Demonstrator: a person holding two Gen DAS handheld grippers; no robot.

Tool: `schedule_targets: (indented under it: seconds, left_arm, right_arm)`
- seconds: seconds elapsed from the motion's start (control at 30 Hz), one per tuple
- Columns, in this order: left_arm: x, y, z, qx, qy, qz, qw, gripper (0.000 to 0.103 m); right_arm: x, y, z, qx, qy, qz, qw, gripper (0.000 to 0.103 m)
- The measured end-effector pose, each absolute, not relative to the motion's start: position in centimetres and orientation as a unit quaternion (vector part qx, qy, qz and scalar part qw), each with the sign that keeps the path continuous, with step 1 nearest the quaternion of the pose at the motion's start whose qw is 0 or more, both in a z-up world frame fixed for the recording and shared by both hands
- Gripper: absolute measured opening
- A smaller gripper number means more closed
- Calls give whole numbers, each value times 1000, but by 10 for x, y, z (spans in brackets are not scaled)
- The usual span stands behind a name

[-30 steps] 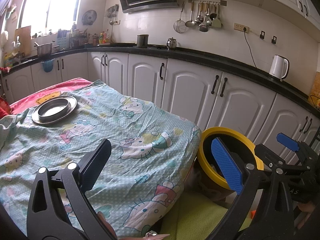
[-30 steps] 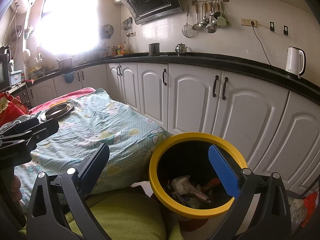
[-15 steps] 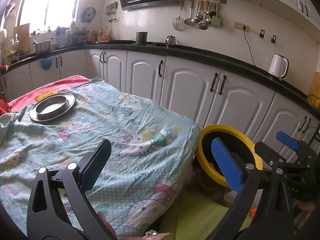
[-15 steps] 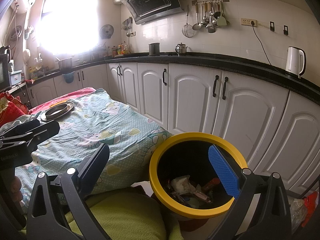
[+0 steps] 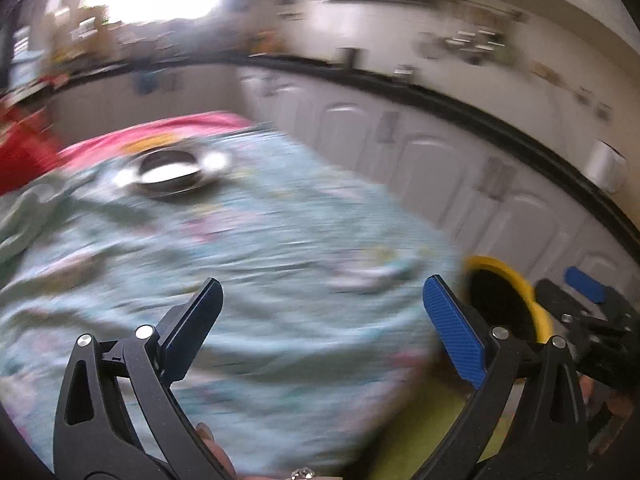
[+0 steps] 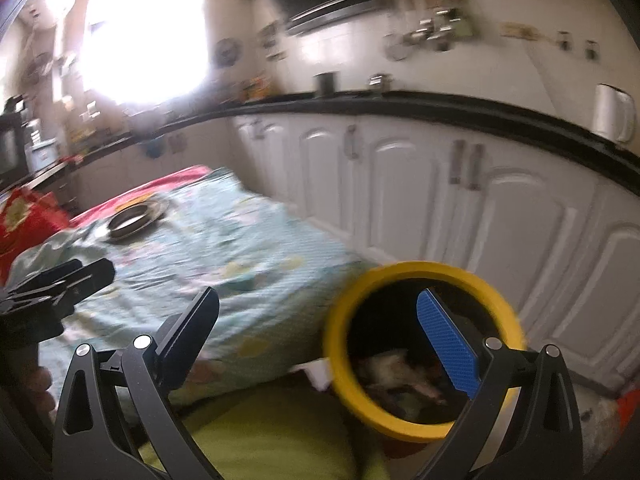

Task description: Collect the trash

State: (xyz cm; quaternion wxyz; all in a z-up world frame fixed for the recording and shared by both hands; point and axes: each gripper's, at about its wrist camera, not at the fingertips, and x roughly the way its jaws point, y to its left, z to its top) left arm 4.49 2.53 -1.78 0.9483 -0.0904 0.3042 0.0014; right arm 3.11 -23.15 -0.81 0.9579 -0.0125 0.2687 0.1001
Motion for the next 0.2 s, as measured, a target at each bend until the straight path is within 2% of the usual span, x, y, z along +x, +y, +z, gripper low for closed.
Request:
schedule_targets:
  seconds: [0.2]
  left_arm:
    - [6,196,-40,-132,328,244,903,92]
  right_arm:
    - [56,-67,-20,-70,322,290,899,97]
